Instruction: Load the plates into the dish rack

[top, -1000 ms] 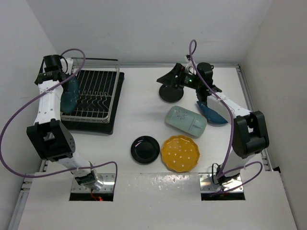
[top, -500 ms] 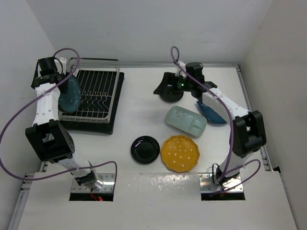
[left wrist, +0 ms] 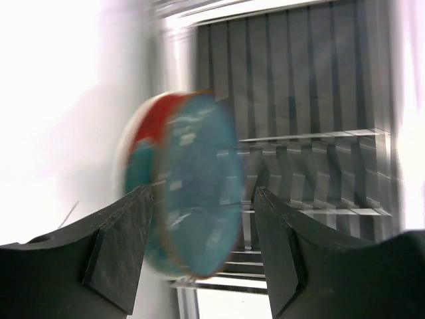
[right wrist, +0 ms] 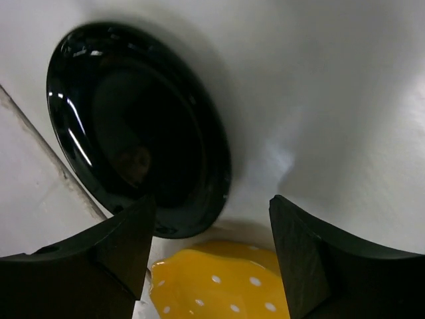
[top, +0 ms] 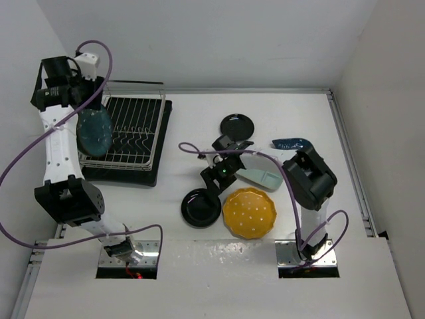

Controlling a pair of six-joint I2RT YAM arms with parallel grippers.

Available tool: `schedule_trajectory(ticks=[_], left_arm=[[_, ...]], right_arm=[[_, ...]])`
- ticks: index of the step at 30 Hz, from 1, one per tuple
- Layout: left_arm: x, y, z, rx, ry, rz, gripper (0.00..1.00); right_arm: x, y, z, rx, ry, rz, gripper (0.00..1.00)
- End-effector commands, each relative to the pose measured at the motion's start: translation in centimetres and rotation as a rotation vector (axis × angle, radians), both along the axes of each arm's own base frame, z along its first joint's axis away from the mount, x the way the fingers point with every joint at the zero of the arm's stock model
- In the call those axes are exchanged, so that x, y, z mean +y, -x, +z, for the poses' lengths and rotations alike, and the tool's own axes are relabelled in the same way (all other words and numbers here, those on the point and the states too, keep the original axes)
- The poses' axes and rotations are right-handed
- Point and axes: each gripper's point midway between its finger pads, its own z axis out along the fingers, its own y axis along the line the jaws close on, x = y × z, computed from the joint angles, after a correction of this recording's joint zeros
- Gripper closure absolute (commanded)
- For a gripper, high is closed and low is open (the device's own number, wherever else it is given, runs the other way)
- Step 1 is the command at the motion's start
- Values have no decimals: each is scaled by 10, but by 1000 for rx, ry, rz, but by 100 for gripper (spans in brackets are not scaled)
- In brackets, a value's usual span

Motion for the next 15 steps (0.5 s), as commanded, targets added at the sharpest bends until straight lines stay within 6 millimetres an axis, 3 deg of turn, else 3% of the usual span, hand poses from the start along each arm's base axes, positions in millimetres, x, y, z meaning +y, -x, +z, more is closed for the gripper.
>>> schedule_trajectory(ticks=[1, 2, 4, 7, 8, 11, 15], left_arm=[[-63, 13, 8, 28, 45, -241, 34], [-78, 13, 7, 36, 54, -281, 34], [-88, 14, 1, 57, 53, -311, 34], [-105, 22, -11, 91, 70, -351, 32], [-113, 26, -14, 96, 87, -379, 32], [-124, 34, -15, 100, 109, -416, 32], [-138, 38, -18, 101, 146, -471, 32]], right_arm=[[12, 6, -7, -16, -29, 66, 34], [16, 14, -13, 12, -34, 78, 35], [17, 22, -19, 43, -41, 74, 37], [17, 29, -34, 67, -29, 63, 53], [18, 30, -40, 82, -28, 53, 71], [17, 28, -41, 78, -33, 11, 100], [14, 11, -22, 9, -94, -54, 100]])
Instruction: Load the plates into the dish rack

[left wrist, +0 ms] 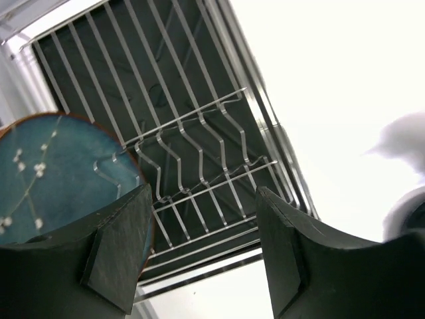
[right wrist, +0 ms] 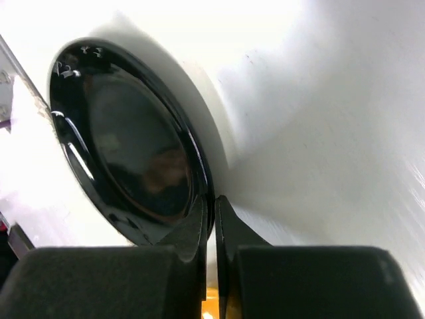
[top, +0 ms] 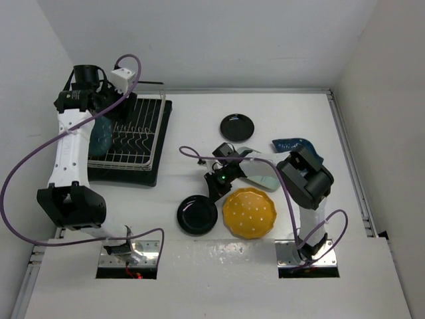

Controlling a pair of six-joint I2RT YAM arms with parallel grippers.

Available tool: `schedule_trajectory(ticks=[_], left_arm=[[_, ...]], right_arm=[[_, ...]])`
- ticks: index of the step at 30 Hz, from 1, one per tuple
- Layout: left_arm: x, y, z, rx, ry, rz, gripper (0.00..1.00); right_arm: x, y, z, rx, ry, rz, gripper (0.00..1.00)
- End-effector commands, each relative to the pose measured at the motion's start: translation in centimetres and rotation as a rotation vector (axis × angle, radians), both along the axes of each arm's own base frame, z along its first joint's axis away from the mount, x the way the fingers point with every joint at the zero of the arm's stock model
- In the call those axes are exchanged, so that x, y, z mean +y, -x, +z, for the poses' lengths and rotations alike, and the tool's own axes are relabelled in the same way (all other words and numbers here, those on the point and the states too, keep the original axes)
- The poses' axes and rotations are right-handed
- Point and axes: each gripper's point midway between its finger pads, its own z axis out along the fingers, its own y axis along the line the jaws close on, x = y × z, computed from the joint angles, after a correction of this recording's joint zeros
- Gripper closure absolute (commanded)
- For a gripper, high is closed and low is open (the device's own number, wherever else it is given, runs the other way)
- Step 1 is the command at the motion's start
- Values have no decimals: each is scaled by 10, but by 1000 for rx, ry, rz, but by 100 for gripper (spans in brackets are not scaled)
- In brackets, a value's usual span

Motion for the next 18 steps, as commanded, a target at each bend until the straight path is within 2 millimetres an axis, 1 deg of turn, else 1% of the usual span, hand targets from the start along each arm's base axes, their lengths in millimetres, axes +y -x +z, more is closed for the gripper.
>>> schedule_trajectory(ticks=[1, 3, 4, 5, 8, 9, 10, 12, 13, 15, 16, 17, 18], left_arm=[[-26, 11, 19, -53, 53, -99, 32], [-28, 11, 19, -54, 61, -108, 32], [-32, 12, 19, -54, 61, -117, 32], [-32, 12, 19, -54, 61, -117, 32], [-29, 9, 15, -47, 48, -114, 32], [-28, 9, 15, -46, 40, -106, 32], [-28, 9, 15, -46, 40, -106, 32], [-25, 9, 15, -48, 26, -104, 32], [-26, 10, 13, -39, 28, -104, 32], [-24, 10, 13, -38, 21, -97, 32], [-24, 10, 13, -38, 21, -97, 32], [-24, 10, 13, -38, 21, -97, 32], [-24, 10, 13, -38, 21, -97, 32]], right_arm=[[-9, -24, 6, -98, -8, -76, 100], [-11, -37, 18, -127, -35, -111, 100], [-17, -46, 19, -130, -34, -139, 100], [-17, -48, 20, -129, -37, -145, 100], [-25, -62, 19, -129, -30, -176, 93], [-27, -64, 16, -115, -17, -182, 86], [-29, -68, 16, -114, -16, -193, 78], [-31, -71, 18, -110, -12, -200, 62], [-32, -71, 20, -111, -11, -201, 45], [-35, -77, 25, -118, -12, -228, 33], [-34, -81, 38, -132, -38, -245, 27], [-41, -91, 45, -138, -53, -290, 25], [-46, -95, 56, -147, -77, -318, 22]])
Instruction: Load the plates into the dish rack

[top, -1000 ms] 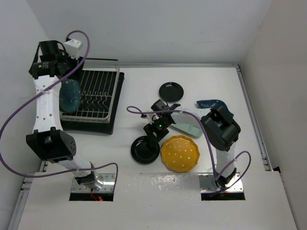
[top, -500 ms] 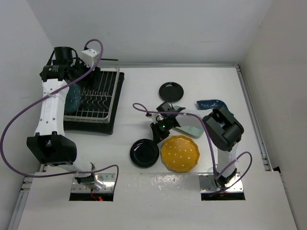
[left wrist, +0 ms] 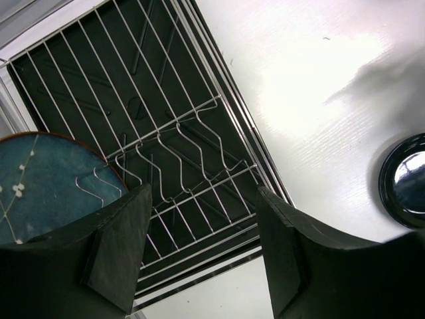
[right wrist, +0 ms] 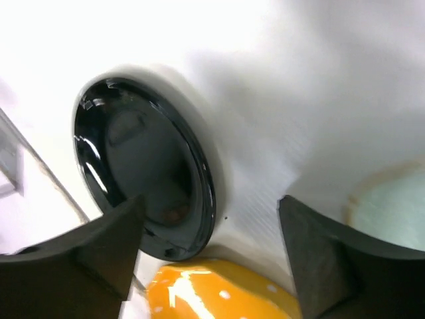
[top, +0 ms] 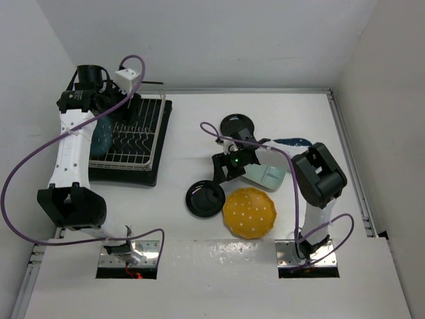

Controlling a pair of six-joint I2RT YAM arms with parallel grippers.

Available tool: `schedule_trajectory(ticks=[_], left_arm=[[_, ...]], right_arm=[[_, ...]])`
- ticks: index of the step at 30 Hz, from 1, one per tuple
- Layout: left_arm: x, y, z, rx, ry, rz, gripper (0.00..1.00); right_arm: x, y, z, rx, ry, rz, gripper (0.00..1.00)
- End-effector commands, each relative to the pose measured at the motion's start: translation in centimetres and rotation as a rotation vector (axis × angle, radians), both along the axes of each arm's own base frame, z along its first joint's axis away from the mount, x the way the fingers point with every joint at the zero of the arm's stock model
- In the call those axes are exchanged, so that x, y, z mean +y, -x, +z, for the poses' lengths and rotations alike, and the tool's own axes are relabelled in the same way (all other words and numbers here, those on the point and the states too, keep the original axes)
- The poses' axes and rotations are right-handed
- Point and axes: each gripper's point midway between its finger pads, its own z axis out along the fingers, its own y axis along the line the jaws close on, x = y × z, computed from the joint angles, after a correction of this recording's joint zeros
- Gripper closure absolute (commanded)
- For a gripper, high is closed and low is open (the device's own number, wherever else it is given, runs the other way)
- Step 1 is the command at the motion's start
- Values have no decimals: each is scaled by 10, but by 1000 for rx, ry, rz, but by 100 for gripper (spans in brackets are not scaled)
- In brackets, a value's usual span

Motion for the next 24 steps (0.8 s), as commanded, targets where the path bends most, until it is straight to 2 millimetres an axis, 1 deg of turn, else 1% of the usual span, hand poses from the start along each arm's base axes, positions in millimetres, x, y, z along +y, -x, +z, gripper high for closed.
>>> schedule_trajectory(ticks=[1, 2, 3, 4, 5, 6, 7, 8, 9, 10, 11, 12, 13, 14, 15, 16, 17, 18, 19, 20, 21, 23, 24], left_arm=[[-1, 5, 11, -37, -18, -14, 32], [-1, 5, 11, -37, -18, -14, 32], [-1, 3, 8, -28, -17, -14, 32], [1, 3, 7, -27, -25, -6, 32], [-3, 3, 7, -28, -25, -15, 32], [-3, 2, 11, -37, -26, -15, 32], [-1, 2, 10, -36, -32, -9, 32], [-1, 2, 10, -36, -32, -9, 32], [-1, 2, 11, -39, -38, -15, 32], [1, 2, 10, -38, -45, -8, 32], [1, 0, 6, -26, -44, -8, 32], [1, 0, 6, -26, -44, -8, 32], [1, -1, 10, -37, -45, -8, 32], [1, -3, 5, -25, -44, -8, 32], [1, -4, 4, -14, -43, -9, 32], [-3, -5, 8, -26, -44, -19, 32], [-3, -8, 3, -13, -43, -19, 32], [-6, -9, 8, -26, -44, -28, 32], [-8, -13, 8, -25, -37, -35, 32], [-8, -15, 3, -9, -29, -28, 32], [-13, -15, 6, -18, -29, -41, 32], [-19, -16, 3, -9, -22, -57, 32], [-23, -16, 3, -9, -22, -68, 32]], right_arm=[[-9, -33, 43, -77, -93, -143, 18], [-26, -45, 55, -89, -125, -214, 17], [-30, -54, 73, -129, -160, -249, 17], [-38, -55, 75, -86, -165, -326, 15], [-59, -60, 86, -100, -149, -404, 15], [-80, -65, 83, -92, -105, -491, 15], [-107, -56, 76, -68, -24, -579, 15], [-114, -37, 69, 4, 22, -586, 15], [-136, -33, 59, -12, 126, -643, 15], [-144, -18, 50, 16, 172, -643, 15], [-152, 9, 45, 58, 215, -642, 15], [-158, 18, 41, 66, 242, -653, 15], [-164, 36, 35, 86, 264, -662, 15], [-173, 55, 24, 128, 311, -692, 15], [-182, 66, 20, 125, 345, -714, 17], [-187, 73, 21, 125, 351, -731, 18], [-193, 88, 11, 157, 379, -744, 19], [-194, 92, 11, 151, 376, -748, 20], [-194, 96, 8, 164, 377, -753, 22], [-196, 108, -1, 199, 393, -760, 22], [-196, 108, -5, 209, 397, -773, 24], [-197, 115, -13, 223, 407, -774, 27], [-194, 110, -17, 200, 387, -774, 31]])
